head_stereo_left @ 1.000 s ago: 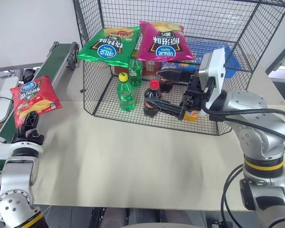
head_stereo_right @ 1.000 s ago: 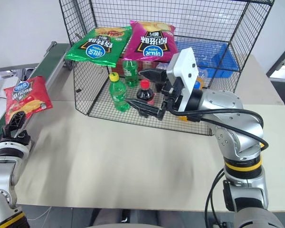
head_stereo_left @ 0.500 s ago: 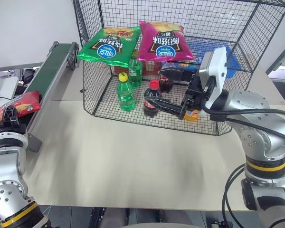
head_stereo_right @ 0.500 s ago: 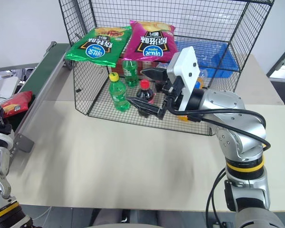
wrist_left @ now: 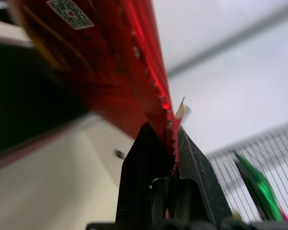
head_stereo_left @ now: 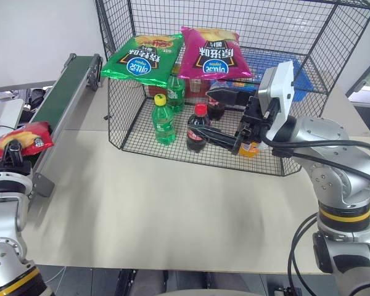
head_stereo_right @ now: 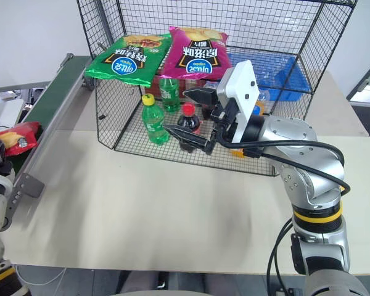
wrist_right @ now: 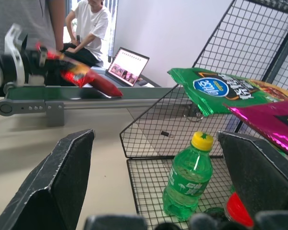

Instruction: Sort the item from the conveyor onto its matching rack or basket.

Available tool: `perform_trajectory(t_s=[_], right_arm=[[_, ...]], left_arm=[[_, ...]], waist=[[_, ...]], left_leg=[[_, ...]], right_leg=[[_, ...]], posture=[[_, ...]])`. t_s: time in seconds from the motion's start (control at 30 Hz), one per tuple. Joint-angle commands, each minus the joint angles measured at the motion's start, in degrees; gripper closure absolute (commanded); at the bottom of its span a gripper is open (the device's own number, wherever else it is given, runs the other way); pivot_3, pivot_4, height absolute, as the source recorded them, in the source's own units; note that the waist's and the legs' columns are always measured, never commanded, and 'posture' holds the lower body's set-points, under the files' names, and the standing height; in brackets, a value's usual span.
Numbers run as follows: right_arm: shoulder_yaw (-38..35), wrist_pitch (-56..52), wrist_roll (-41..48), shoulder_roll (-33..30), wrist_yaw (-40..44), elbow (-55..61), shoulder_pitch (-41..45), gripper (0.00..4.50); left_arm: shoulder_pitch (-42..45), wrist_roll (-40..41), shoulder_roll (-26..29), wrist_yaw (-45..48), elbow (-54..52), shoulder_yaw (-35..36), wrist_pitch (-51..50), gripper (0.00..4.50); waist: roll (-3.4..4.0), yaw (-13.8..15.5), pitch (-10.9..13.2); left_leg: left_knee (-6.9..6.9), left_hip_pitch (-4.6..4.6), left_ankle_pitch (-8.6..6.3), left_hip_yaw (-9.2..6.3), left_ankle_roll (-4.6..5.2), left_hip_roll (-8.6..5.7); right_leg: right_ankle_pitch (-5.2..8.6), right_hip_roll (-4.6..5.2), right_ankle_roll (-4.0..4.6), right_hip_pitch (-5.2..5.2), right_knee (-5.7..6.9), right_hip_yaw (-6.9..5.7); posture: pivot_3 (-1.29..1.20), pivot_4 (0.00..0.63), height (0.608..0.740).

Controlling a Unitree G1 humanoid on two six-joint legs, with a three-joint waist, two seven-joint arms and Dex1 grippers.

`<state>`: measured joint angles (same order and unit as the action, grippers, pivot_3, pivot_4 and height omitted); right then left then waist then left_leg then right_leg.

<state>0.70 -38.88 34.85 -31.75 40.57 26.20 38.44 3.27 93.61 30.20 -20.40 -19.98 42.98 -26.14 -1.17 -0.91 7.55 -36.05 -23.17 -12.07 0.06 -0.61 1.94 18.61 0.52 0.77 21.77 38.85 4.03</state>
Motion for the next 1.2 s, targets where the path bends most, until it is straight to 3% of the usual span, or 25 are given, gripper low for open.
perform_trajectory(t_s=[0.03, 0.33, 0.5, 0.6, 0.8, 1.2], right_arm=[[-1.58, 2.65, -0.62, -0.33, 0.42, 0.01, 1.0, 0.0], [-0.89, 5.75, -2.45, -0.22, 1.6, -1.16, -0.41, 0.0], [0.07, 7.77, -3.62, 0.09, 2.57, -1.07, -1.08, 0.0], [1.29, 8.12, -3.27, 0.72, 3.48, -0.63, -0.59, 0.0], [4.16, 8.79, -6.25, 2.19, 2.07, -0.37, 0.01, 0.0], [5.37, 7.08, -10.81, 3.61, -2.63, 1.06, 1.64, 0.0]], left_arm=[[1.0, 4.9, 6.51, 5.58, -1.51, 0.54, -4.7, 4.42], [2.01, 18.45, 18.44, 12.34, -0.04, 1.2, -14.37, 4.42], [5.27, 19.39, 18.29, 14.94, -2.12, 0.89, -17.94, 4.42], [8.64, 19.39, 17.02, 15.28, -4.25, -1.89, -18.73, 4.42], [16.12, 19.39, 9.45, 11.95, -7.54, -9.63, -17.6, 4.42], [23.17, 19.39, 1.21, 11.37, -6.8, -17.47, -20.41, 4.42]], waist=[[0.0, -0.06, 0.0], [0.0, -0.25, 0.04], [0.03, -0.16, 0.06], [0.02, -0.06, 0.06], [0.02, 0.0, 0.06], [0.01, -0.01, 0.07]], left_leg=[[0.02, 0.01, 0.0, 0.01, 0.0, 0.0], [0.07, 0.02, 0.01, 0.02, -0.01, 0.05], [0.07, 0.02, 0.01, 0.03, -0.02, 0.04], [0.07, 0.01, 0.01, 0.02, -0.03, 0.03], [0.06, -0.01, 0.02, 0.03, -0.03, 0.01], [0.04, -0.02, 0.06, 0.02, -0.09, -0.01]], right_leg=[[0.0, 0.0, 0.0, 0.0, -0.01, 0.0], [0.0, 0.02, 0.0, 0.05, -0.02, 0.0], [0.0, 0.01, 0.0, 0.06, -0.03, 0.01], [0.0, 0.0, -0.01, 0.06, -0.03, 0.0], [0.0, -0.01, 0.0, 0.03, -0.05, 0.03], [0.0, -0.05, 0.0, 0.04, -0.02, 0.04]], posture=[[0.0, 0.15, 0.74], [0.0, 0.15, 0.74], [0.0, 0.15, 0.74], [0.0, 0.15, 0.74], [0.0, 0.15, 0.74], [0.0, 0.15, 0.74]])
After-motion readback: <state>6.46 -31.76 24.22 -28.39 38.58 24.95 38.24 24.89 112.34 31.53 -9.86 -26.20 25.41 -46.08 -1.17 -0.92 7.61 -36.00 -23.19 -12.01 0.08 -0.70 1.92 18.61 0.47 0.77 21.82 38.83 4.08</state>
